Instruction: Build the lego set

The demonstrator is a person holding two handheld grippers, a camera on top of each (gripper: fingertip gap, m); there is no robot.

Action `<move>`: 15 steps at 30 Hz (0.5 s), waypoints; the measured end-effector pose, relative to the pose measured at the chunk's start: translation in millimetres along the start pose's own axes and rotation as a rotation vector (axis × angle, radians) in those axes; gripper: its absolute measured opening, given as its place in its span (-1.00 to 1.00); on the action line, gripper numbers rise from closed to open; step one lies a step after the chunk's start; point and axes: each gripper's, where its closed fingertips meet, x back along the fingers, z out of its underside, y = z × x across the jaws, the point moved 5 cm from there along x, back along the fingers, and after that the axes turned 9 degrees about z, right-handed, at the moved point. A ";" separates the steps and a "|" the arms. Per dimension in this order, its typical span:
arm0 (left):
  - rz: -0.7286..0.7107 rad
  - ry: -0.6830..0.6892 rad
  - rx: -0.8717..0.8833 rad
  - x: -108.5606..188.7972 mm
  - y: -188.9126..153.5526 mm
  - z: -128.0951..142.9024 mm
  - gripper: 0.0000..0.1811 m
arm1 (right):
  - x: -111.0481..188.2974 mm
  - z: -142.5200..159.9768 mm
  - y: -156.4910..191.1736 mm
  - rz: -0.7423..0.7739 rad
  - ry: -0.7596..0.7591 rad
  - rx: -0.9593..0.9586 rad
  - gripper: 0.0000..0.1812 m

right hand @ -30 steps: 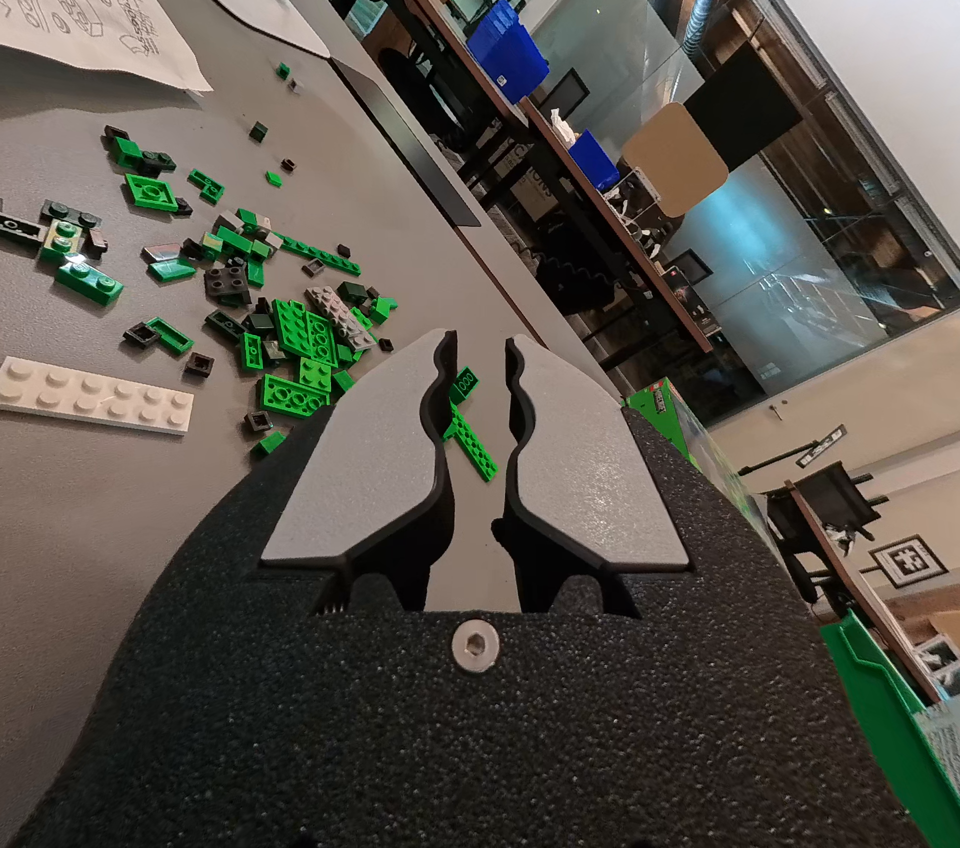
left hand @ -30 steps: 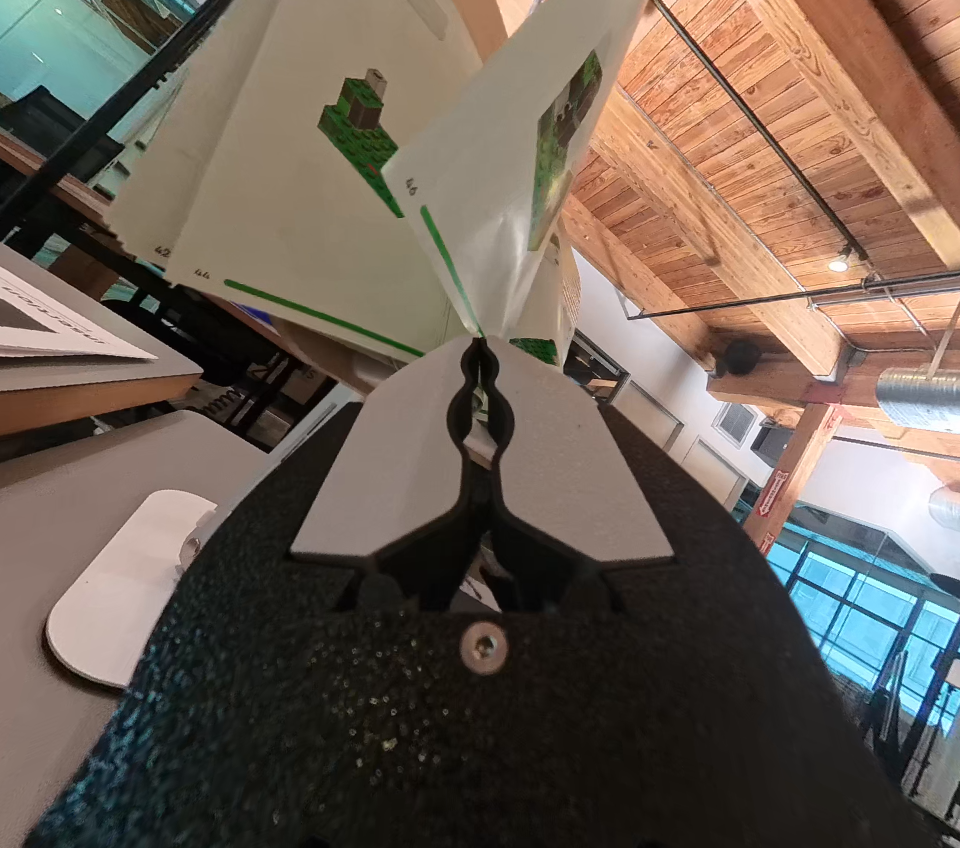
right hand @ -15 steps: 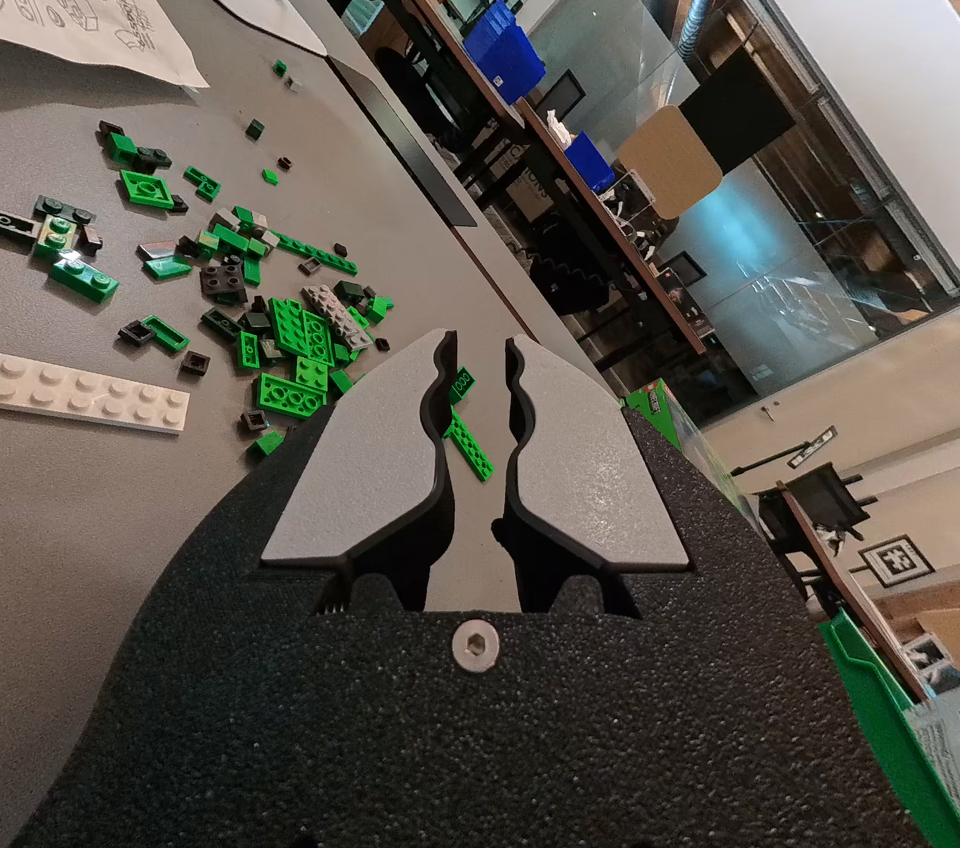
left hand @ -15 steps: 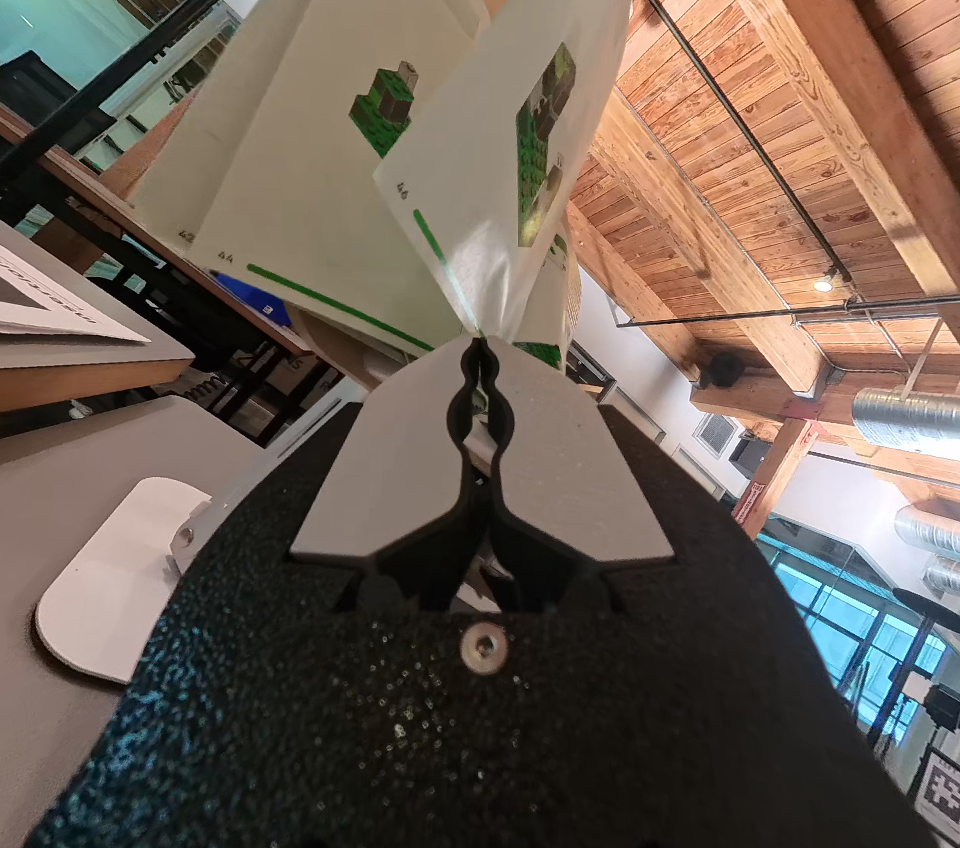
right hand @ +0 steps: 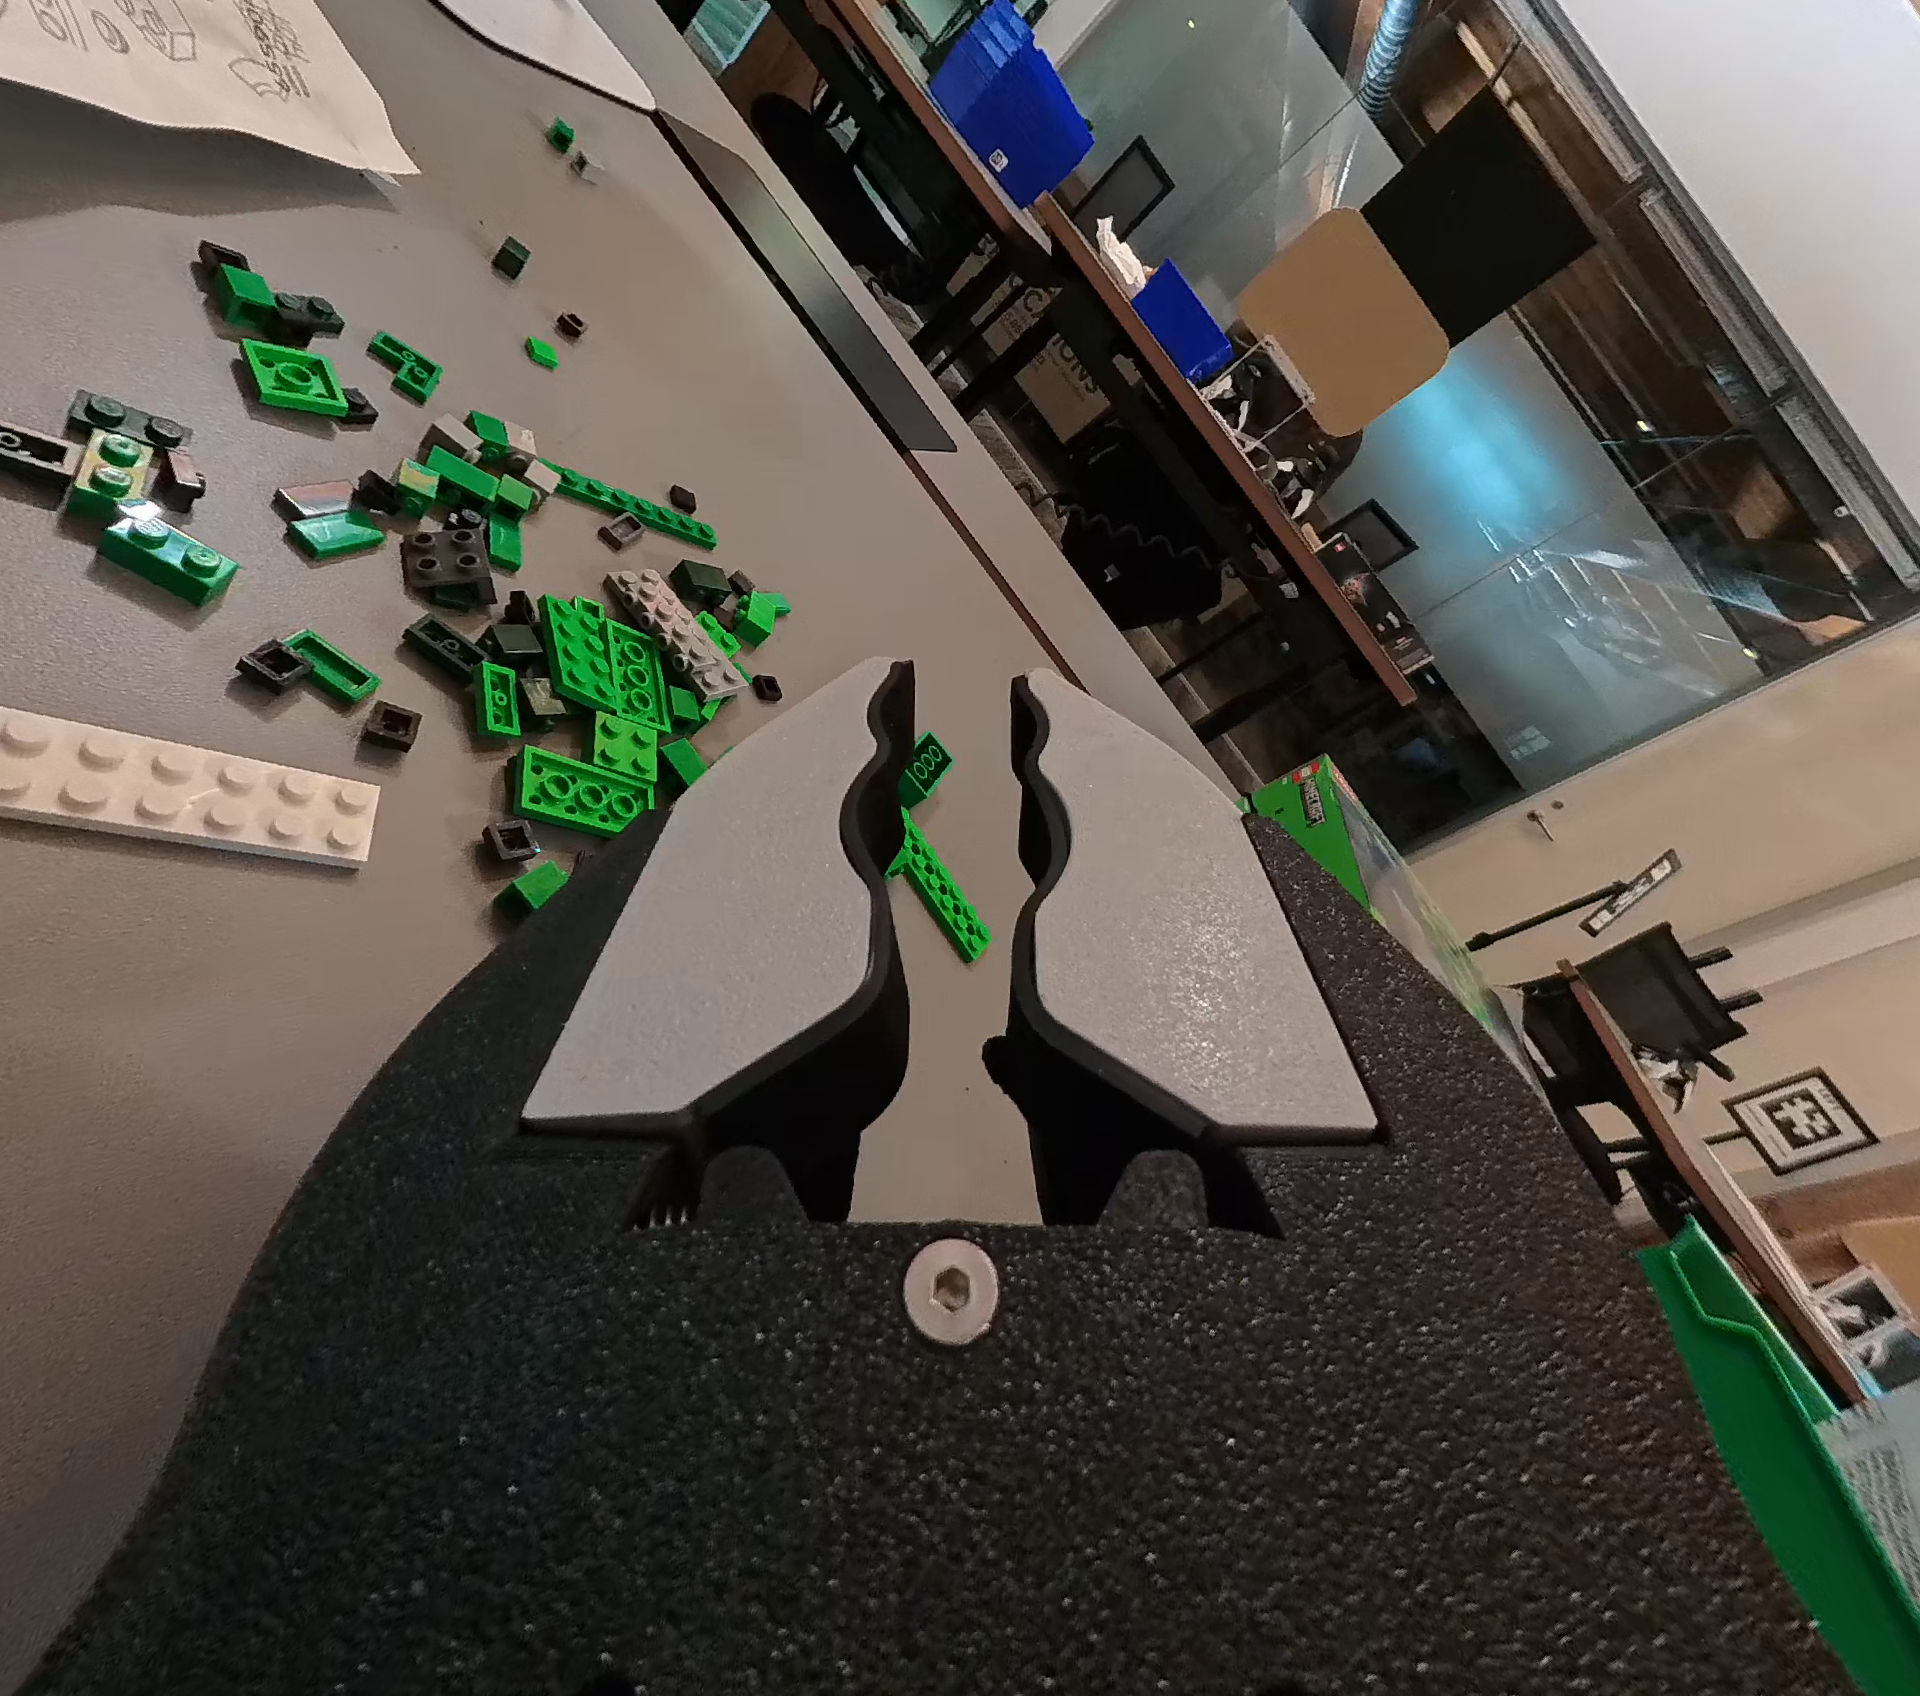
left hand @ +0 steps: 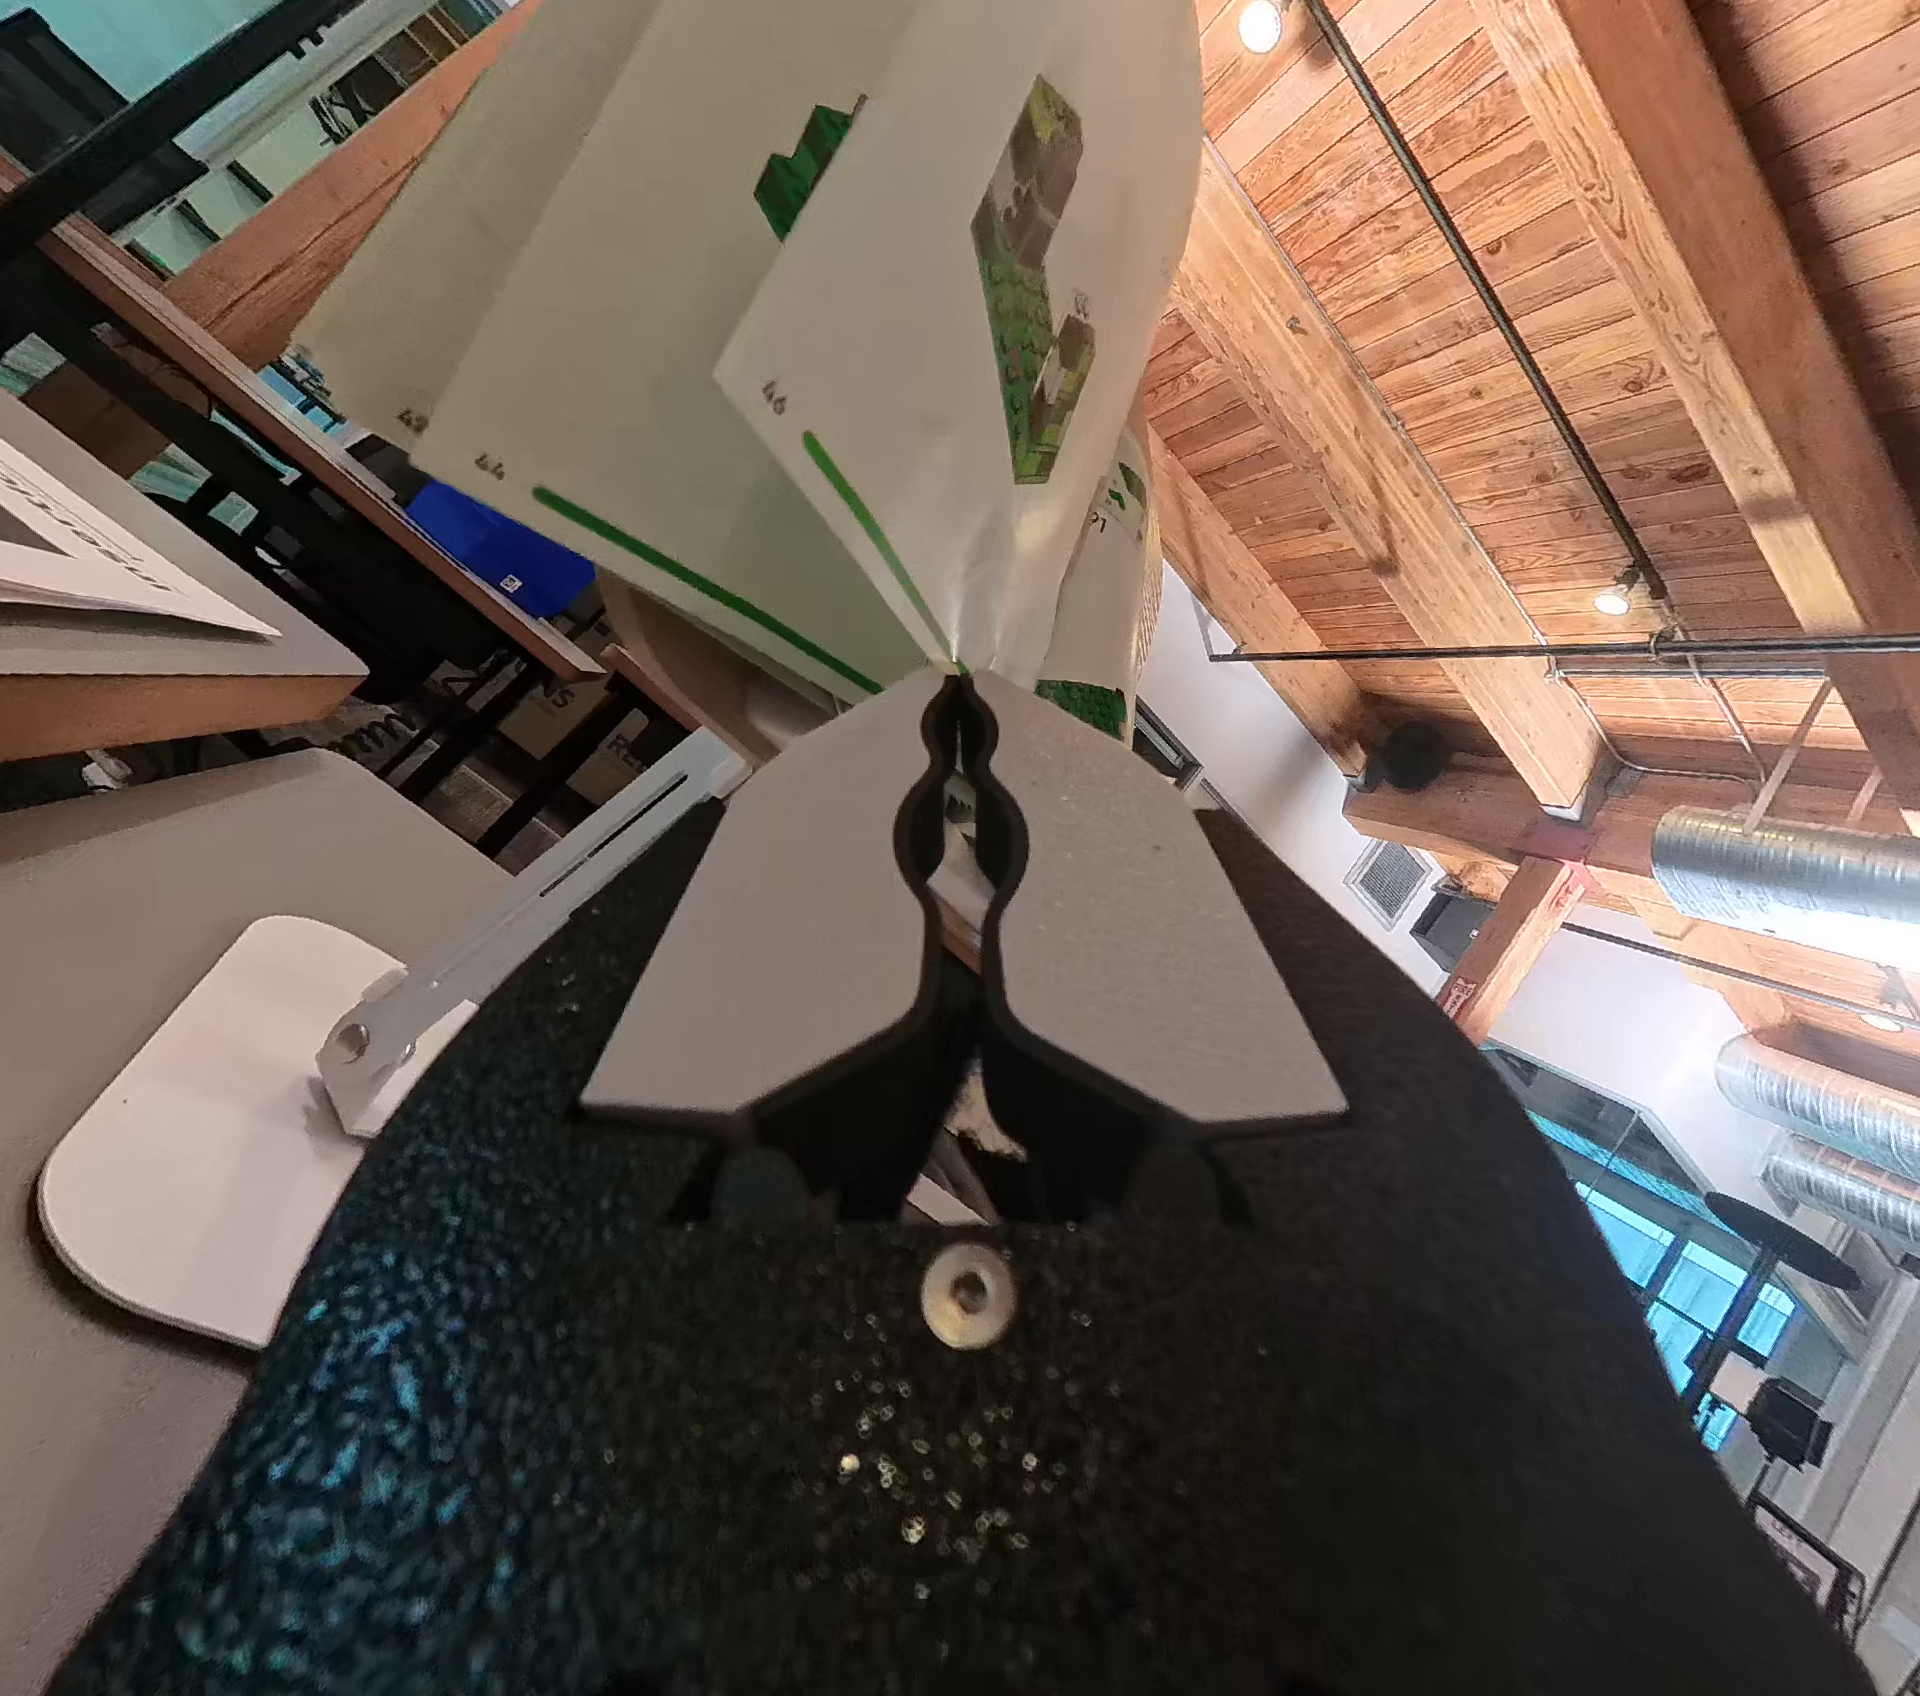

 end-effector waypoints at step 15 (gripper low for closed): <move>-0.002 -0.002 0.024 0.5 2.6 0.8 -1.00 | -0.3 0.4 0.8 -0.003 0.000 -0.001 -0.81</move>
